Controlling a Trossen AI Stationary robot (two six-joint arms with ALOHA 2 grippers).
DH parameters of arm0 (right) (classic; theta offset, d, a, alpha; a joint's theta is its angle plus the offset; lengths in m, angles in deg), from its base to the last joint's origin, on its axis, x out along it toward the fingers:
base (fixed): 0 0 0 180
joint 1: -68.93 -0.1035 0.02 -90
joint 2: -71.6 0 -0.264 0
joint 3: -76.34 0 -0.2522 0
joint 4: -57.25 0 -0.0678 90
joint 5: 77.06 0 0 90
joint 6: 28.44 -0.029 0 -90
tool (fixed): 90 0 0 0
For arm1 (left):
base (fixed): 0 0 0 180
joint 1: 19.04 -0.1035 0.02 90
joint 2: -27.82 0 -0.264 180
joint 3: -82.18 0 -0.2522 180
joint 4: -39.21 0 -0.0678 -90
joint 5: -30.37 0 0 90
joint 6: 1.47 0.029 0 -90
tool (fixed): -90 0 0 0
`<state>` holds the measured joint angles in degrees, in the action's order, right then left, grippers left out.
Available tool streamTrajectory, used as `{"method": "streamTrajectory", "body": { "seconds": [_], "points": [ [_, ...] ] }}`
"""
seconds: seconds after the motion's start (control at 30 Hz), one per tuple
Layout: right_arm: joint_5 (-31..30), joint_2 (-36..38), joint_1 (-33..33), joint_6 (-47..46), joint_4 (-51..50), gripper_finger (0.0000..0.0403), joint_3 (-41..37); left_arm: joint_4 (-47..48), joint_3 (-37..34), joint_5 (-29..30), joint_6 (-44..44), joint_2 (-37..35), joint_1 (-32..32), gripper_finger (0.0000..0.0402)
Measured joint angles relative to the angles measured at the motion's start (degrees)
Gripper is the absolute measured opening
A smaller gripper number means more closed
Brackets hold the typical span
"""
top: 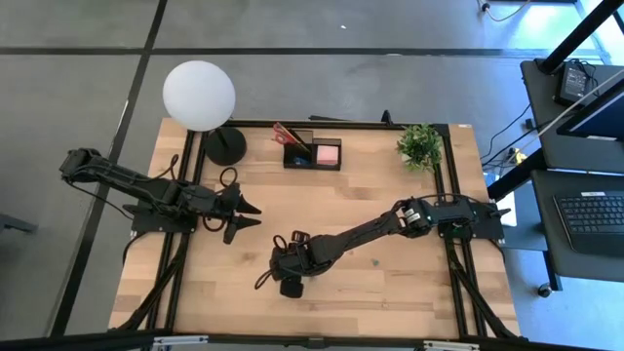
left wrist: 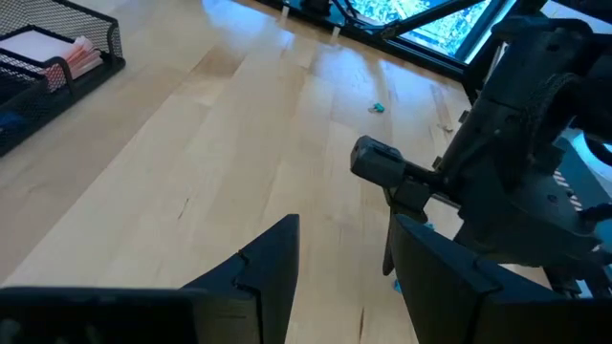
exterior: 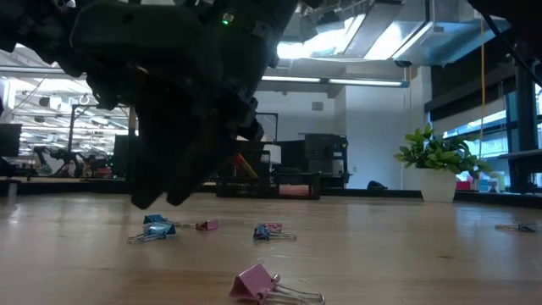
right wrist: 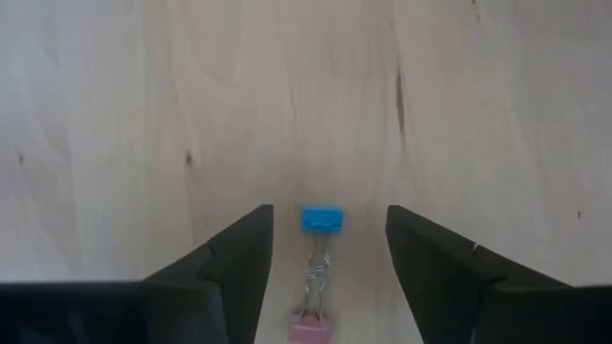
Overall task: Pick and place office supplies into organizer
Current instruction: Put the blue binder clip into the black desk organizer
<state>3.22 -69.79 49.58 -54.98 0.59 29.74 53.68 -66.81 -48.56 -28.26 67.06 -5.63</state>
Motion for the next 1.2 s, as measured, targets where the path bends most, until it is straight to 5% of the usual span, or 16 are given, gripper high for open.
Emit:
{"method": "streamTrajectory", "body": {
  "seconds": [0.33, 1.2],
  "points": [
    [-1.35, -0.06, 0.0, -0.1, 0.4, 0.0178, 0.0, -0.02, 0.0, 0.0, 0.04, 0.02, 0.0, 0.0159],
    [-0.8, -0.08, -0.02, -0.1, 0.4, 0.018, 0.0, -0.02, -0.02, -0.02, 0.07, 0.02, 0.0, 0.0159]
  ]
}}
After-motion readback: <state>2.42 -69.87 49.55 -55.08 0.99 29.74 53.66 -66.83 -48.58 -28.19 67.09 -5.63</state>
